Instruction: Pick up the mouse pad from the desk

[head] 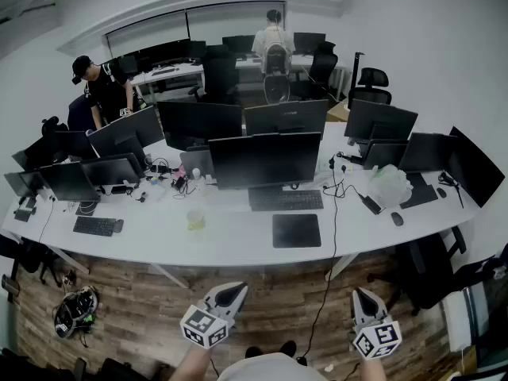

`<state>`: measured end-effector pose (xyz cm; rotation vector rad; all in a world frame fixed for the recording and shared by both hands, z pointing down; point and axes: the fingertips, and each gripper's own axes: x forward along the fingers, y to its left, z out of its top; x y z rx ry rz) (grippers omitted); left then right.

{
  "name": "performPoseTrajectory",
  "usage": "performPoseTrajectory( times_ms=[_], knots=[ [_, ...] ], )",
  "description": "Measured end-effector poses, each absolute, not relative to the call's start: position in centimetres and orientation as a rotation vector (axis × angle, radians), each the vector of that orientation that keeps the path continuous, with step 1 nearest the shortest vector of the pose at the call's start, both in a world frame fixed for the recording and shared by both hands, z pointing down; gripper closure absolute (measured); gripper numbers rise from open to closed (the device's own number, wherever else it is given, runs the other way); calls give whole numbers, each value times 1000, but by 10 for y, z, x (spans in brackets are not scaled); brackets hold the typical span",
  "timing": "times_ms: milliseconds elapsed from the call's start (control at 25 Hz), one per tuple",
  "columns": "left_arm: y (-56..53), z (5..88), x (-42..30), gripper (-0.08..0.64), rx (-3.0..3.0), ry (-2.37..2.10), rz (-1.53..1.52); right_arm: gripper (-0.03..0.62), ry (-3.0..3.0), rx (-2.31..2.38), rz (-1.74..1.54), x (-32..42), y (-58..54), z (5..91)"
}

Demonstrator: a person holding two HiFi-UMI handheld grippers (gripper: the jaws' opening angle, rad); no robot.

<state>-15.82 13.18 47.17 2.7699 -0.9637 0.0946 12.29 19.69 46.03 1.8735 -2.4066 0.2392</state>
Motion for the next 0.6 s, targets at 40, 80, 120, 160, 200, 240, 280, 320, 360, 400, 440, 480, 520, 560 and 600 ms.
performPoseTrajectory(
  times_ms=[40, 80, 120, 160, 200, 240, 280, 320, 360, 400, 440, 480, 520, 560, 600],
  knots=[
    [132, 472, -158, 543, 2768, -966, 97, 583, -2408, 1871, 236, 123, 197, 459],
    [132, 472, -158, 543, 2767, -968, 99, 583, -2409, 1869, 233, 122, 197, 458],
    [133, 471, -158, 543, 2767, -968, 99, 583, -2409, 1867, 230, 122, 197, 458],
    [133, 471, -158, 543, 2769, -968, 97, 583, -2410, 1865, 226, 122, 198, 457],
    [134, 471, -158, 543, 2771, -968, 94, 583, -2412, 1863, 221, 121, 198, 456],
    [135, 471, -158, 543, 2772, -967, 93, 583, -2417, 1861, 215, 120, 199, 454],
    [135, 471, -158, 543, 2772, -967, 93, 583, -2422, 1859, 209, 119, 199, 453],
    [136, 472, -158, 543, 2773, -966, 93, 583, -2426, 1855, 204, 118, 199, 452],
    [136, 472, -158, 543, 2774, -965, 92, 583, -2429, 1849, 202, 117, 200, 452],
    [137, 472, -157, 543, 2774, -964, 93, 583, -2432, 1842, 202, 116, 200, 452],
    [137, 472, -156, 543, 2774, -962, 93, 583, -2434, 1837, 205, 116, 200, 453],
    [138, 472, -155, 543, 2774, -961, 93, 583, -2435, 1835, 211, 116, 199, 454],
    [138, 472, -154, 543, 2773, -960, 93, 583, -2433, 1839, 220, 117, 199, 454],
    [138, 472, -153, 543, 2773, -959, 94, 582, -2429, 1848, 231, 118, 199, 454],
    [139, 472, -152, 543, 2772, -958, 96, 581, -2425, 1858, 240, 120, 199, 455]
  ],
)
